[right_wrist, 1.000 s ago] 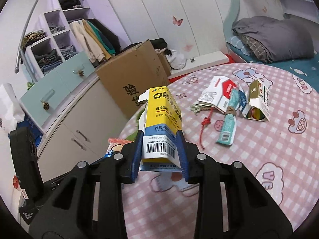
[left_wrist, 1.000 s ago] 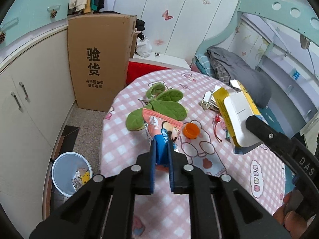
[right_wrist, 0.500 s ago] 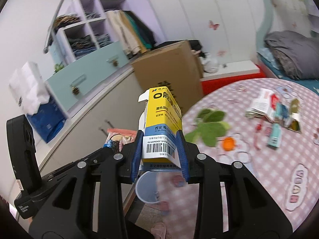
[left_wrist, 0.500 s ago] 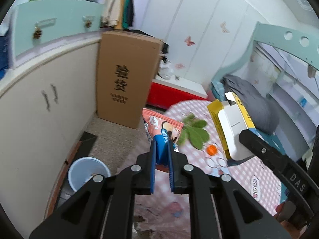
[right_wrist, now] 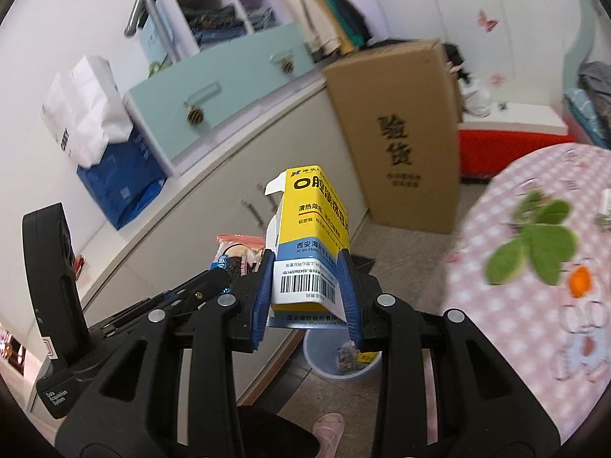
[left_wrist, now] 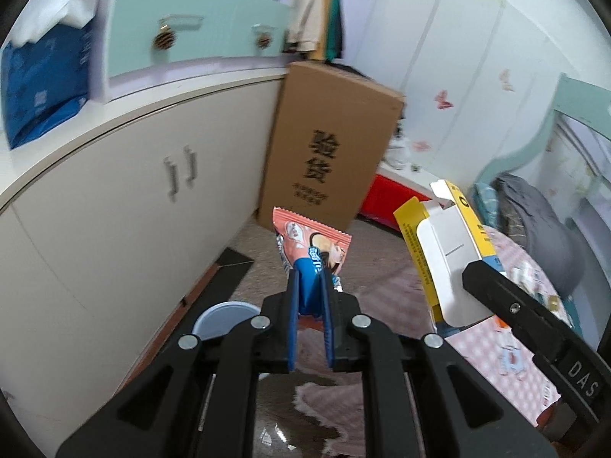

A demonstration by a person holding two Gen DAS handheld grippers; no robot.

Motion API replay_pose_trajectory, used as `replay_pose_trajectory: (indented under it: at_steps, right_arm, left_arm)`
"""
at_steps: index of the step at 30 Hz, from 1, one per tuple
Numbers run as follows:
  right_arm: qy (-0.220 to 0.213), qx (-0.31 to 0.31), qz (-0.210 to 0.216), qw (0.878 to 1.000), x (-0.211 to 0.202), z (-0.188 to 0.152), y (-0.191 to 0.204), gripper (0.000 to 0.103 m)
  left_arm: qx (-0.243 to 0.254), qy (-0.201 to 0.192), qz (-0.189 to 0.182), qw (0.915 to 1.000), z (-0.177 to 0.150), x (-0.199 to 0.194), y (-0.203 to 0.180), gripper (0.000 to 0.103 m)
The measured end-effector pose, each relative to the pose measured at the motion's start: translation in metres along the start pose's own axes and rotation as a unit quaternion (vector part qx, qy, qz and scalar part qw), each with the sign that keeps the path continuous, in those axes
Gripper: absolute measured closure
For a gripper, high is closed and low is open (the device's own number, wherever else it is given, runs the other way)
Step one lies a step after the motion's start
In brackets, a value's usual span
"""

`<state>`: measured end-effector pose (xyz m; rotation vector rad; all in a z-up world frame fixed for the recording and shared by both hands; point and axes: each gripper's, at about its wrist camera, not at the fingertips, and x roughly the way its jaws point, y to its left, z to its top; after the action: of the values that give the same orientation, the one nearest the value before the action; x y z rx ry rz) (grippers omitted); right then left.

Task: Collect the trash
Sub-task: 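Carry the wrapper and carton with both tools over the wastebasket, then open both tools to drop the carton and wrapper into the wastebasket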

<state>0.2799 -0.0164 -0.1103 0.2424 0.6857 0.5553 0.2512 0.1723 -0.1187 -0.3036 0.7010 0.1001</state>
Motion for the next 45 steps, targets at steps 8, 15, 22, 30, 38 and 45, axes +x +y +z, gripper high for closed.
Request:
replay_pose_trajectory:
  at_steps: [8,15,22,30,38,45]
  right_arm:
    - [0.051,-0.011,0.027,0.998,0.084,-0.011,0.021,0.068]
    - [0.07,-0.017,0.026,0.997,0.144,-0.023,0.022,0.042]
    - [0.085,-0.008,0.019,0.996,0.145,-0.037,0.018,0.041]
    - [0.071,-0.006,0.008,0.997,0.125,-0.037,0.014,0.036]
    - [0.056,0.003,0.001,0.998,0.113,-0.035,0.004,0.034]
    - [0.038,0.009,-0.012,0.999,0.11,-0.029,-0.007,0.033]
  left_arm:
    - [-0.038,0.026,0.064,0.9969,0.0,0.041,0.065,0.092]
    - [-0.056,0.051,0.108,0.9912,-0.004,0.075,0.103,0.092]
    - [-0.056,0.07,0.117,0.9891,-0.01,0.087,0.109,0.092]
    - [-0.046,0.067,0.11,0.9906,-0.01,0.081,0.095,0.092]
    - [-0.034,0.061,0.108,0.9917,-0.007,0.078,0.08,0.092]
    - [-0.024,0.064,0.109,0.9917,-0.002,0.092,0.069,0.092]
